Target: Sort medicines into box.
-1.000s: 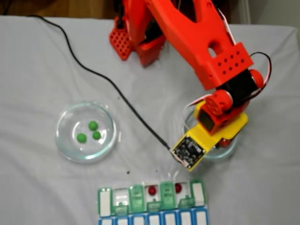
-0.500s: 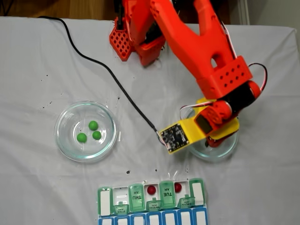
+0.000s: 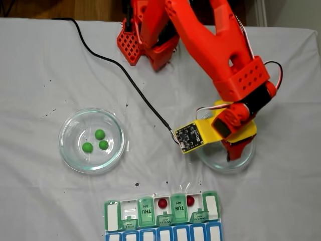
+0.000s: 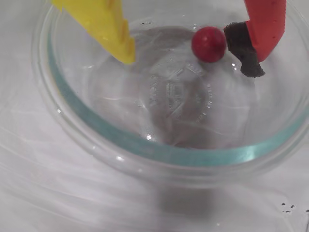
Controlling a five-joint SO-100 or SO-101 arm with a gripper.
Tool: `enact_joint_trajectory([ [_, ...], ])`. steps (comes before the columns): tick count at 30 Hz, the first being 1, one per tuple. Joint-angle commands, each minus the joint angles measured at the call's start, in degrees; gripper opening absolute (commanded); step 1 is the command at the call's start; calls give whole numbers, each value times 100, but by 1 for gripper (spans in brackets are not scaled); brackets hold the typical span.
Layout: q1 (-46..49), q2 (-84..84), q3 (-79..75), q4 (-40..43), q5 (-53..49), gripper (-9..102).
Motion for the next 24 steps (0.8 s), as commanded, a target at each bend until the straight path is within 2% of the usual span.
enact_joint_trajectory([
  [1,26,501,-149,70,246,43],
  [5,-114,264,-272,413,519,42],
  [9,-272,114,-202,413,633,34],
  [19,-536,334,-158,448,272,25],
  [24,-694,281,-185,580,114,24],
])
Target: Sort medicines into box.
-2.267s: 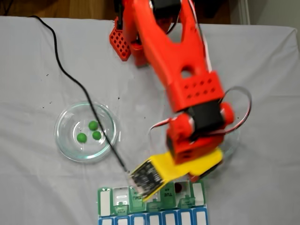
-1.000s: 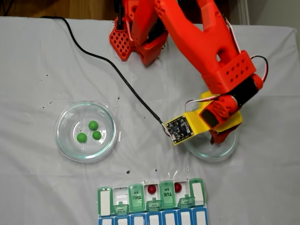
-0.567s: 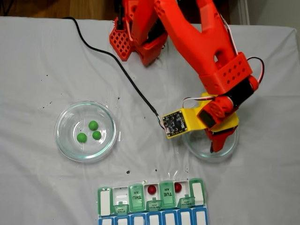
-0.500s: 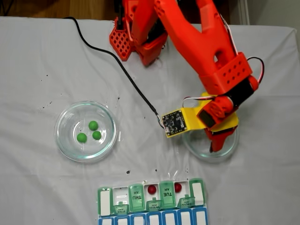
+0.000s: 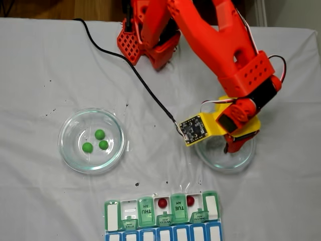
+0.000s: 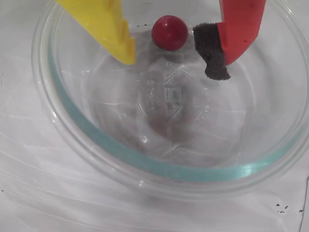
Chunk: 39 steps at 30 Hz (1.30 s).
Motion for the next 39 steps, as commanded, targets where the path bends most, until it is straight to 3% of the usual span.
enact_joint_trajectory([
  [1,-290,237,-185,246,-132,25],
  [10,-448,105,-229,123,-659,28],
  [17,-703,-466,-1028,1116,-1292,29],
  [29,-844,-765,-1371,1556,-1705,29],
  [39,-896,-870,-1283,1591,-1758,2],
])
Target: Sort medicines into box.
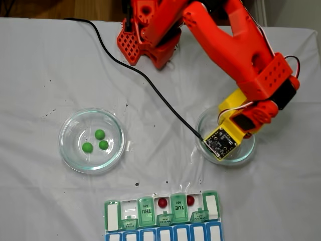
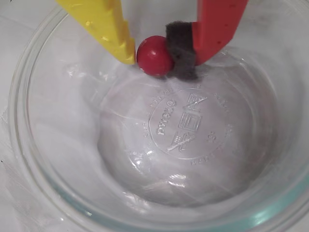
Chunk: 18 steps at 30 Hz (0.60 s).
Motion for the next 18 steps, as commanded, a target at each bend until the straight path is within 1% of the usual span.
enact_joint_trajectory([
  [1,-237,70,-185,53,35,2],
  [6,-176,-79,-149,-18,105,0],
  [10,158,-88,-439,26,97,0],
  [18,729,633,-958,334,-105,0],
])
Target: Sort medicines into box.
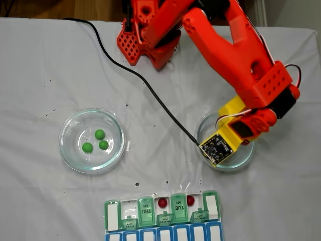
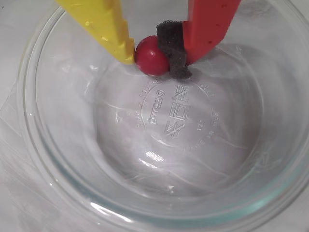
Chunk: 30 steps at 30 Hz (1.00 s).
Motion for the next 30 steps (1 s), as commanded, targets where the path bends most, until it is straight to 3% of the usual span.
enact_joint_trajectory([
  [1,220,844,-589,132,-211,0],
  [8,835,1529,-1336,589,-606,0],
  [18,2479,1916,-2312,1125,-1512,0],
  [27,3973,2145,-1266,-598,-2514,0],
  [30,4254,2004,-1274,-826,-3041,0],
])
